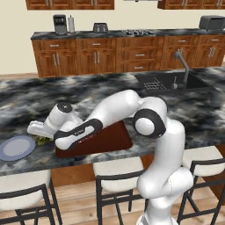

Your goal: Create a steak meal by picking up the steak and asparagus from the tray and placing them on the plate. Leave the broccoli on the tray.

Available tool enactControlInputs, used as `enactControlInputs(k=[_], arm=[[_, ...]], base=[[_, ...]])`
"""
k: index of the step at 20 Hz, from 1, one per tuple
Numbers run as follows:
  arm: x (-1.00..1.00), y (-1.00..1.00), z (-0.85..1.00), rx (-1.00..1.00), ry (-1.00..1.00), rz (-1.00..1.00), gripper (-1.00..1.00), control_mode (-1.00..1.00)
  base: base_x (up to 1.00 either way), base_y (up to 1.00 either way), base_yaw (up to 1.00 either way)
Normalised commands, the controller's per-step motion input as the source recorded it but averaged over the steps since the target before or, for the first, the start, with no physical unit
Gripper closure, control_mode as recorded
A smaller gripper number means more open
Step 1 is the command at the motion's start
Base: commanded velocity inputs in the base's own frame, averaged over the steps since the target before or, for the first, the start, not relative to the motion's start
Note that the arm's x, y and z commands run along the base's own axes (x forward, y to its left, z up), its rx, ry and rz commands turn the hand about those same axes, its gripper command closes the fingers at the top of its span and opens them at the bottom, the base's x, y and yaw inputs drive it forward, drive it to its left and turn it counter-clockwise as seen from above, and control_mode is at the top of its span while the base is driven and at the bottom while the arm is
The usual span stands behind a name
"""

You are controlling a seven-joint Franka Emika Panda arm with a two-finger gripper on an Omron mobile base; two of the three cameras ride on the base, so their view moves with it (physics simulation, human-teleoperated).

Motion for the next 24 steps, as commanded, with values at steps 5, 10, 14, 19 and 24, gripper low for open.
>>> enactControlInputs(k=[5, 10, 14, 19, 24], arm=[[0.11, 0.84, -0.15, -0.07, 0.0, 0.0, 1.0, -1.0], [0.17, 0.72, -0.04, -0.05, 0.0, 0.0, 1.0, -1.0], [0.24, 0.53, -0.03, -0.03, 0.0, 0.0, 1.0, -1.0], [0.3, 0.23, -0.01, 0.0, 0.0, -0.03, 1.0, -1.0], [0.36, 0.2, 0.0, 0.0, 0.0, -0.02, 1.0, -1.0]], base=[[0.0, 0.0, 0.0], [0.0, 0.0, 0.0], [0.0, 0.0, 0.0], [0.0, 0.0, 0.0], [0.0, 0.0, 0.0]])
